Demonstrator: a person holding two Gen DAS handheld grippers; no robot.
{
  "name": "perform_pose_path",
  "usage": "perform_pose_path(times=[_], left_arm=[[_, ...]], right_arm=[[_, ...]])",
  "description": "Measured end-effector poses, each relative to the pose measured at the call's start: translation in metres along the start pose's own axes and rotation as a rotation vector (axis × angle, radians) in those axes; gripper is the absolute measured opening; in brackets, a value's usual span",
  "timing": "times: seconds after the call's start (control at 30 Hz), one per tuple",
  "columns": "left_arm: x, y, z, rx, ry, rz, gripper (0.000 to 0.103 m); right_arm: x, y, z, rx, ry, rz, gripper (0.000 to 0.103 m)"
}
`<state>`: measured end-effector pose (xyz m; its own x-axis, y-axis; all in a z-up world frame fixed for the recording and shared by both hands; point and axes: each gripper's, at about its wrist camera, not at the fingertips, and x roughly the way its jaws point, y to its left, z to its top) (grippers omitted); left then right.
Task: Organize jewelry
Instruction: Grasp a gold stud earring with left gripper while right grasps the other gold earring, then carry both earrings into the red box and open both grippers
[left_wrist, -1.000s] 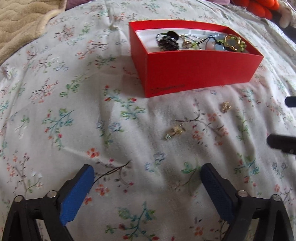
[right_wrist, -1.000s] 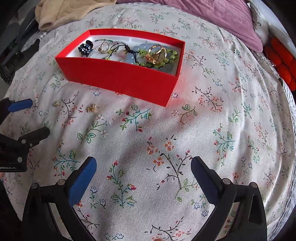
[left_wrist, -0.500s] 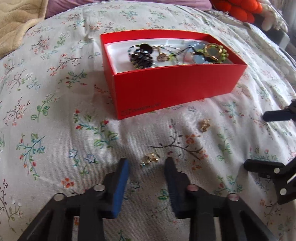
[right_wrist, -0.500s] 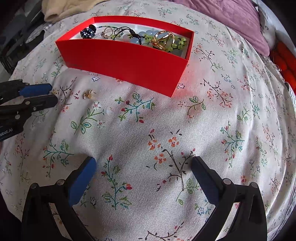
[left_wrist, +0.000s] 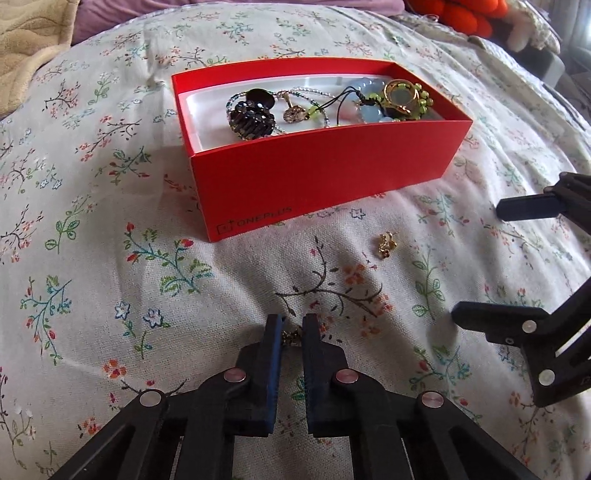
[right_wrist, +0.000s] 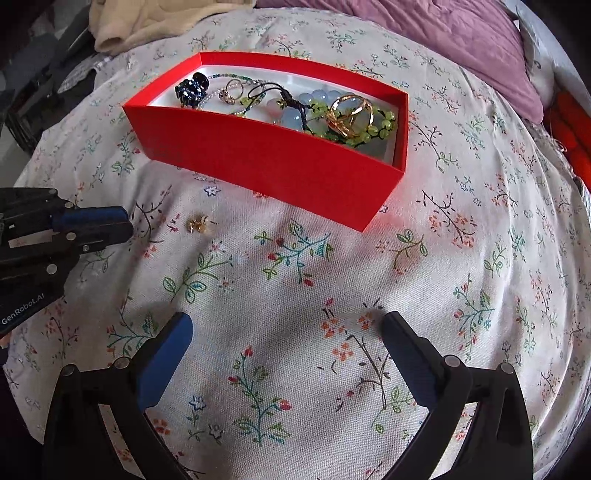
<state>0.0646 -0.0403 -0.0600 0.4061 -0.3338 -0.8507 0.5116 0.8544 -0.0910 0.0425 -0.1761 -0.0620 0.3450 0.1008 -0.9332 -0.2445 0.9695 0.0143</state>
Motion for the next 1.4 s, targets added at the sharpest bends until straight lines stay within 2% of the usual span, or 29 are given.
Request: perform_pose_path(times=[0.23, 0.43, 0.6, 0.9, 0.97, 1.03, 1.23, 1.4], left_arm=[[-0.014, 0.017, 0.0, -0.063, -0.004, 0.029, 0.005], [-0.013, 0.027, 0.0, -0.146, 0.042, 0.056, 0.005], [-0.014, 0.031, 0.0, -0.174, 0.061, 0.053, 0.005], [-0.022, 0.037, 0.0, -0.199, 0.057, 0.047, 0.005], [-0.023, 0.037, 0.0, -0.197, 0.058, 0.049, 0.005], [-0.024, 0.037, -0.001, -0.19, 0.059, 0.052, 0.005], [-0.027, 0.036, -0.001, -0.186, 0.058, 0.056, 0.005], [-0.031, 0.037, -0.001, -0.194, 0.051, 0.055, 0.005]], right_arm=[[0.004, 0.008, 0.02, 0.028, -0.036, 0.058, 0.089], [0.016, 0.028, 0.032, -0.01, -0.033, 0.032, 0.08], [0.02, 0.032, 0.042, -0.018, -0.03, 0.024, 0.068], [0.02, 0.033, 0.05, 0.0, -0.037, 0.041, 0.032], [0.019, 0.031, 0.05, 0.013, -0.037, 0.042, 0.02], [0.018, 0.029, 0.05, 0.028, -0.038, 0.046, 0.014], [0.016, 0.034, 0.049, 0.017, -0.035, 0.033, 0.009], [0.011, 0.036, 0.048, 0.015, -0.024, 0.052, 0.009]])
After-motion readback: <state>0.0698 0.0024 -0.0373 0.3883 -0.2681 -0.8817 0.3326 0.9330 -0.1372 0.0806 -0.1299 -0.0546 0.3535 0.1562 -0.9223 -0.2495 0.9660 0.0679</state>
